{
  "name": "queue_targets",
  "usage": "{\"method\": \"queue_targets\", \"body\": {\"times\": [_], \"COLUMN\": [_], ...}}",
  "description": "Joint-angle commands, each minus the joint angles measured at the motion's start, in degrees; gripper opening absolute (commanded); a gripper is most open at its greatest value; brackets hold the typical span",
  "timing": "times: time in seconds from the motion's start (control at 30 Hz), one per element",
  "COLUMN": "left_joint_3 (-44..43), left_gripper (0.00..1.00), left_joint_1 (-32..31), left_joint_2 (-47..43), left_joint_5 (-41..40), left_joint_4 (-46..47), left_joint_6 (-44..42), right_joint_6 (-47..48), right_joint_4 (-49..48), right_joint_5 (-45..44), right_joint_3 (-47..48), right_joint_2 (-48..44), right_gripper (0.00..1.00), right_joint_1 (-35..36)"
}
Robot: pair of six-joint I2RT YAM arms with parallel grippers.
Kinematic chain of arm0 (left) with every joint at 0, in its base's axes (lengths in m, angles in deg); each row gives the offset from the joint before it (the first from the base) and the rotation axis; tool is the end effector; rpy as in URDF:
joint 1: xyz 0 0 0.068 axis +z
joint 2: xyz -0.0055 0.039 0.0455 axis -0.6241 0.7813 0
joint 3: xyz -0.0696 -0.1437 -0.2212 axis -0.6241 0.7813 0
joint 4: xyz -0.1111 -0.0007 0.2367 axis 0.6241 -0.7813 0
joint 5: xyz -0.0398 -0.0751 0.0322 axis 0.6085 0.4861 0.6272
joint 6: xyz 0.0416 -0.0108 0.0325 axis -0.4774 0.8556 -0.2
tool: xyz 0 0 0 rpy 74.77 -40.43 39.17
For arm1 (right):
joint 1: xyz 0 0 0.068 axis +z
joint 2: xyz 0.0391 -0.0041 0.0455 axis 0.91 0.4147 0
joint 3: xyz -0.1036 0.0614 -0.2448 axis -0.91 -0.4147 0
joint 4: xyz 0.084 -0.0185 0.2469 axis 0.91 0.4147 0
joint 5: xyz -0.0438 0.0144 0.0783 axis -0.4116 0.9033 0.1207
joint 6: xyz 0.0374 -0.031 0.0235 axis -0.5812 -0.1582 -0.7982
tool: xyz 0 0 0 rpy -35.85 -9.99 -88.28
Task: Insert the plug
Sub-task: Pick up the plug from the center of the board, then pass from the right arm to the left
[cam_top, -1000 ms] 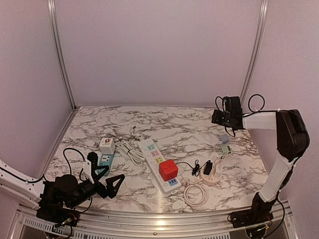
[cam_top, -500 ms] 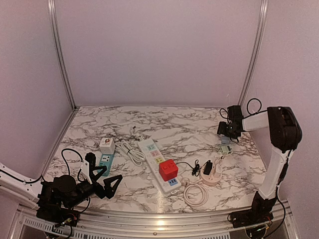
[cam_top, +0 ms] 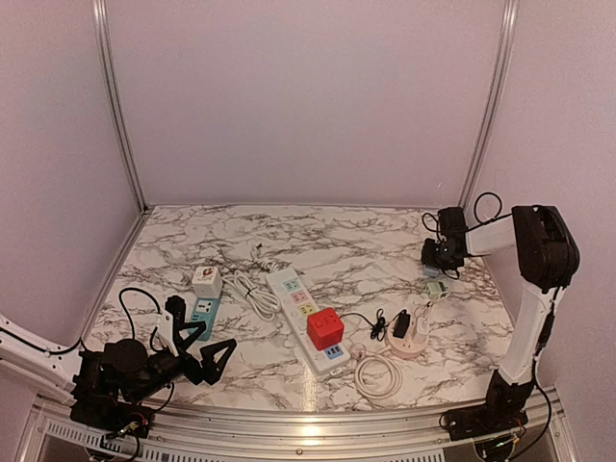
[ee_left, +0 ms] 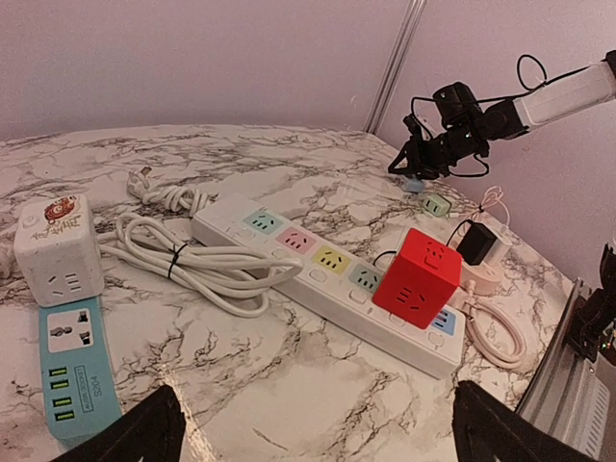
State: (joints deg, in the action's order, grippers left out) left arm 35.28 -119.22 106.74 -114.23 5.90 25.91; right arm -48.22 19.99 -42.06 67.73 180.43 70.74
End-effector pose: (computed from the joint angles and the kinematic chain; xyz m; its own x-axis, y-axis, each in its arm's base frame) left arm 0.0491 -0.1590 0.1695 -0.2915 -0.1919 -0.9371 0.5963 0.7296 -0.3349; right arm 0.3979 0.0330 0.1312 -0.7229 0.2742 -0.6343 0.2320 0.9609 0.1510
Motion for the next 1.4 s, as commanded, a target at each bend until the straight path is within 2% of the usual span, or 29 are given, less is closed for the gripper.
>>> {"method": "queue_targets", "body": {"times": [0.0, 0.23, 0.33, 0.43, 0.63, 0.83, 0.97, 1.13, 1.23, 1.37], "left_joint_3": [0.51, 0.75, 1.00, 1.80, 2.52, 3.56, 4.11, 3.43, 1.55, -2.42], "left_gripper": [0.99, 0.99, 0.99, 0.99, 0.99, 0.99, 0.99, 0.99, 0.99, 0.99], "left_joint_1": [-0.35, -0.35, -0.35, -0.35, -0.35, -0.35, -0.58, -4.93, -8.36, -12.04], "left_joint_2": [-0.35, -1.49, -2.17, -2.83, -5.07, -7.92, -7.84, -2.41, 3.95, 14.92], "left_joint_5": [-0.58, -0.63, 0.19, 1.29, 3.18, 6.30, 10.00, 6.48, 3.07, -1.04], "left_joint_4": [-0.89, -1.48, -0.56, 1.18, 1.95, 3.19, 6.67, 11.93, 15.55, 21.21], "left_joint_6": [0.15, 0.10, -0.36, -0.93, -1.43, -2.39, -4.66, -8.63, -11.08, -12.69], "right_joint_6": [-0.34, -1.79, -2.43, -1.51, 1.57, 4.51, 4.29, 5.27, 3.60, 3.31], "right_joint_4": [-0.81, -5.55, -6.44, -5.60, -4.97, -4.81, -7.83, -17.65, -24.08, -31.26], "right_joint_5": [-0.05, 4.05, 3.64, 1.45, -4.92, -12.74, -12.49, -8.90, -4.89, -3.76], "right_joint_3": [-0.24, -2.61, -2.83, -0.72, 2.40, -0.07, -3.90, -10.21, -12.94, -14.97], "right_joint_2": [-1.19, -6.37, -11.30, -17.30, -27.36, -33.00, -33.89, -32.01, -29.81, -25.19], "right_gripper": [0.04, 0.00, 0.00, 0.00, 0.00, 0.00, 0.00, 0.00, 0.00, 0.00], "right_joint_1": [-0.05, 0.56, 3.87, 11.24, 31.41, 49.24, 56.49, 62.53, 63.35, 66.10]}}
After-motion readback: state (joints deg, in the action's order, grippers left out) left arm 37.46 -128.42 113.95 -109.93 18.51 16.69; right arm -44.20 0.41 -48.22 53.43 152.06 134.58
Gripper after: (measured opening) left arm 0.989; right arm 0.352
